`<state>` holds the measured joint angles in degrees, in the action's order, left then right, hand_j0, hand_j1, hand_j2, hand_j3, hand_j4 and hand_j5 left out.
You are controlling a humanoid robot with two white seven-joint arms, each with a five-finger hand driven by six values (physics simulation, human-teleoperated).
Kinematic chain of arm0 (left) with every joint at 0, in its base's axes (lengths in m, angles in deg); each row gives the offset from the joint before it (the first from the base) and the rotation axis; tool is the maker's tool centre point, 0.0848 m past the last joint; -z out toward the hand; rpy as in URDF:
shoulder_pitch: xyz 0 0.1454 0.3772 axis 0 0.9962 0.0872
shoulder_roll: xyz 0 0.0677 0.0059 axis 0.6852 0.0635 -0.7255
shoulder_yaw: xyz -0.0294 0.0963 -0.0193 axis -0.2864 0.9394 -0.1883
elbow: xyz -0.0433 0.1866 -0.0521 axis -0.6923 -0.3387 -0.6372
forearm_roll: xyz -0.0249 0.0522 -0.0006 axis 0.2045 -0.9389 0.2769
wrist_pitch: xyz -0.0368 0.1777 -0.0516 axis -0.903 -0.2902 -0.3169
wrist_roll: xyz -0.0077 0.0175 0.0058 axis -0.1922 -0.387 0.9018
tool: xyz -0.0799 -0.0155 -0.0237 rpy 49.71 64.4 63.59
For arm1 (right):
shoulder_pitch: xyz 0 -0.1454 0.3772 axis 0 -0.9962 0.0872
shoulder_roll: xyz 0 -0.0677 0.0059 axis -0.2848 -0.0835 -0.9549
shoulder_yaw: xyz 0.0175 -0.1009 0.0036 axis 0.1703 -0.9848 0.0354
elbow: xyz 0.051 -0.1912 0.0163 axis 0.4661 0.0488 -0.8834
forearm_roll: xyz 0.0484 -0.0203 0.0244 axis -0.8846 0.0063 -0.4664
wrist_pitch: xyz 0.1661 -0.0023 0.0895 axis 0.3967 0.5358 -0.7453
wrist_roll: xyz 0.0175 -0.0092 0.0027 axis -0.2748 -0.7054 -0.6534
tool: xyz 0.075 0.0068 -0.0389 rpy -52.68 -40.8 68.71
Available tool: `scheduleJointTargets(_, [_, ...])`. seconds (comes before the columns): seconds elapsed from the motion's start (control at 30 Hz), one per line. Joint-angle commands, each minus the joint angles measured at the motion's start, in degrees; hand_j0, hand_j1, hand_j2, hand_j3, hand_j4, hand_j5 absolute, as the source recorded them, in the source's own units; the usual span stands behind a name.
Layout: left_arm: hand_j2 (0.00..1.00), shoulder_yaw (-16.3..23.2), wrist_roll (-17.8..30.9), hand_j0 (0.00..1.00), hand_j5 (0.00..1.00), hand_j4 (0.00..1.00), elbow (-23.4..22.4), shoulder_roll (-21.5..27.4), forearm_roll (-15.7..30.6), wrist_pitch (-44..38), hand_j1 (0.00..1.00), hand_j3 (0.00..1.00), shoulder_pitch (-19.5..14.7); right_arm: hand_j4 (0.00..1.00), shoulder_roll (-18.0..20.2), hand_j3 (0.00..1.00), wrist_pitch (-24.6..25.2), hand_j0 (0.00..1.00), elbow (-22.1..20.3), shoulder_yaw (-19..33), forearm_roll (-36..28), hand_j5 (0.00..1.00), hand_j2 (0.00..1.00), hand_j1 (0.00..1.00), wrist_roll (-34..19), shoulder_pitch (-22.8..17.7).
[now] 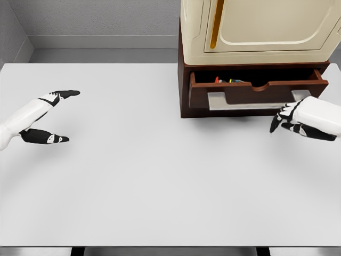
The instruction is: Put the switch into the drawer with left arm, and close the drawer with right arm
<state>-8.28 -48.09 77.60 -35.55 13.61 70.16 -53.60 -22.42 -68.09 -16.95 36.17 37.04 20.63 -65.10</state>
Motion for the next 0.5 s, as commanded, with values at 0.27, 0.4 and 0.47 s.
scheduleJointTargets(0.27, [1.0, -0.1, 0.0, 1.0, 1.0, 1.0, 0.0, 0.0, 0.5, -0.2, 1.0, 1.0, 0.2, 0.48, -3.7, 0.48, 0.2, 0.48, 4.7, -1.0, 2.9, 0.48, 0.48, 0.48, 0.2, 2.1])
scheduleJointTargets(0.4, [1.0, -0.1, 0.0, 1.0, 1.0, 1.0, 0.0, 0.1, 0.8, -0.2, 1.0, 1.0, 0.4, 0.48, -4.1, 0.48, 0.2, 0.48, 6.5, -3.9, 3.0, 0.48, 0.48, 0.48, 0.2, 5.1])
scheduleJointTargets(0.47, [1.0, -0.1, 0.0, 1.0, 1.0, 1.0, 0.1, 0.1, 0.8, -0.2, 1.0, 1.0, 0.4, 0.48, -4.1, 0.48, 0.2, 0.48, 6.9, -3.9, 3.0, 0.48, 0.48, 0.48, 0.2, 5.1])
